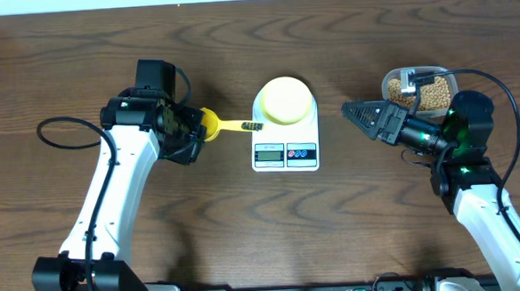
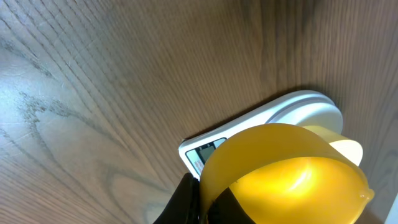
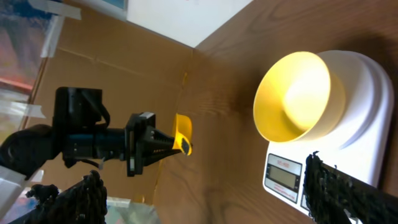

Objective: Scoop item into bowl and weigh 50g on scale
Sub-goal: 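Move the right gripper toward the scoop handle above the scale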

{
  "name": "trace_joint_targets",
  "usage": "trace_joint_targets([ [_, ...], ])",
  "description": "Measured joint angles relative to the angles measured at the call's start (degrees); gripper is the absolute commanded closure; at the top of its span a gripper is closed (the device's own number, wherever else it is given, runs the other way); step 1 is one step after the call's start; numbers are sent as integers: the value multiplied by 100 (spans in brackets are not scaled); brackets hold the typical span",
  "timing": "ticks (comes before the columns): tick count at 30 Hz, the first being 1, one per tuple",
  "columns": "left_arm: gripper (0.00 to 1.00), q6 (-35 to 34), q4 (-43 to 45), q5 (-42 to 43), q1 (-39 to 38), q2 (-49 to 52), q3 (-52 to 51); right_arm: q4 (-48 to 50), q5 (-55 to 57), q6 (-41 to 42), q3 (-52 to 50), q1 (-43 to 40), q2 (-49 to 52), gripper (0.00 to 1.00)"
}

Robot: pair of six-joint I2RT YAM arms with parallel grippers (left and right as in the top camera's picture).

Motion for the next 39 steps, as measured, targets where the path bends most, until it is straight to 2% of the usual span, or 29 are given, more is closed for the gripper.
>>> trace_joint_targets([
  [12,92,-345,50,2,-94,0,0,61,-44,289,2,61,-2,1],
  [25,92,-728,431,0,-774,0,0,59,664,348,2,1451,-2,1],
  [39,92,-1023,789,13,-1572,0,0,-179,1248,278,2,1731,-2,9],
])
